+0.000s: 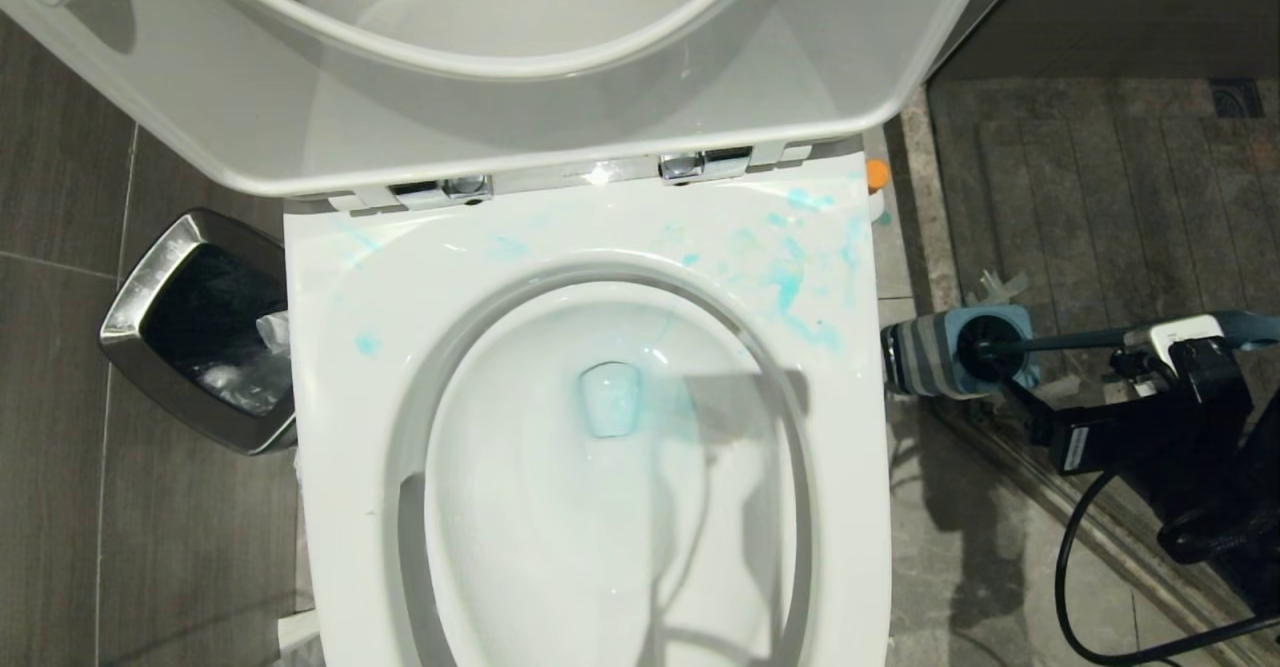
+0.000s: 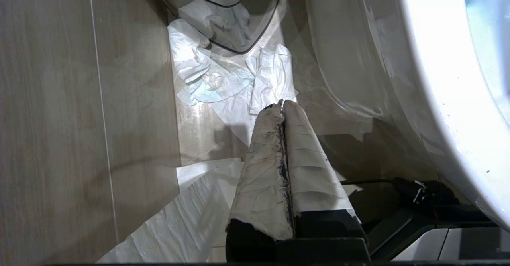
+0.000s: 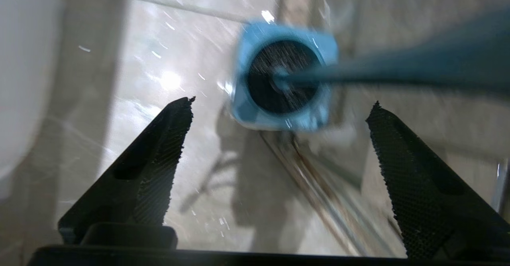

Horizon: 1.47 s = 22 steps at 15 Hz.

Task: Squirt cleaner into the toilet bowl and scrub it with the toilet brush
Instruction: Scrub the toilet bowl

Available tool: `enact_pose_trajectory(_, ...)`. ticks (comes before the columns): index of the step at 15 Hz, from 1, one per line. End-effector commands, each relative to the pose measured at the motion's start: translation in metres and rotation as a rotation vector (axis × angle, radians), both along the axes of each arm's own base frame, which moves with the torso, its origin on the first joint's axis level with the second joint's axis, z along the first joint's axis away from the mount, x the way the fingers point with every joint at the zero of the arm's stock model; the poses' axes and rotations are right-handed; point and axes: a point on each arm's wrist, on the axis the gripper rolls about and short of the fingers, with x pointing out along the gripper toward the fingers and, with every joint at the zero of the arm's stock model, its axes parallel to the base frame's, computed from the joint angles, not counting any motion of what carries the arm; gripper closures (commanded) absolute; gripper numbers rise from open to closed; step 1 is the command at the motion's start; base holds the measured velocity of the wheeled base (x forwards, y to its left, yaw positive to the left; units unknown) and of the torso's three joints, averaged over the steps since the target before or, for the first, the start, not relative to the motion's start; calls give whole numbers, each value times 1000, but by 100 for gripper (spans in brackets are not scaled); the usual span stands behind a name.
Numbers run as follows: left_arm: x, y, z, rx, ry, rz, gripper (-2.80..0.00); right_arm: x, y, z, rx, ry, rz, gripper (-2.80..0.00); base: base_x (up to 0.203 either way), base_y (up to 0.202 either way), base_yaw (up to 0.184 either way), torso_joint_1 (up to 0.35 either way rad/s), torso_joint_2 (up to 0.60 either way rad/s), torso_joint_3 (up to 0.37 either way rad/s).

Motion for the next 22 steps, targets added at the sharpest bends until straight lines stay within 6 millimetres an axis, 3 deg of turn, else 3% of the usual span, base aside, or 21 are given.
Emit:
enact_pose_trajectory(1, 0, 0, 0, 0, 1, 0, 0, -3, -5, 3, -21, -18, -7, -280, 0, 0, 0, 0, 0, 0)
enact_pose_trajectory(10, 0, 0, 0, 0, 1, 0, 0, -18, -19, 3, -108, -64, -59, -280, 0, 0, 0, 0, 0, 0)
enact_pose_trajectory(22, 0, 0, 0, 0, 0, 0, 0, 17, -22, 4, -155, -125, 35, -280, 0, 0, 0, 0, 0, 0)
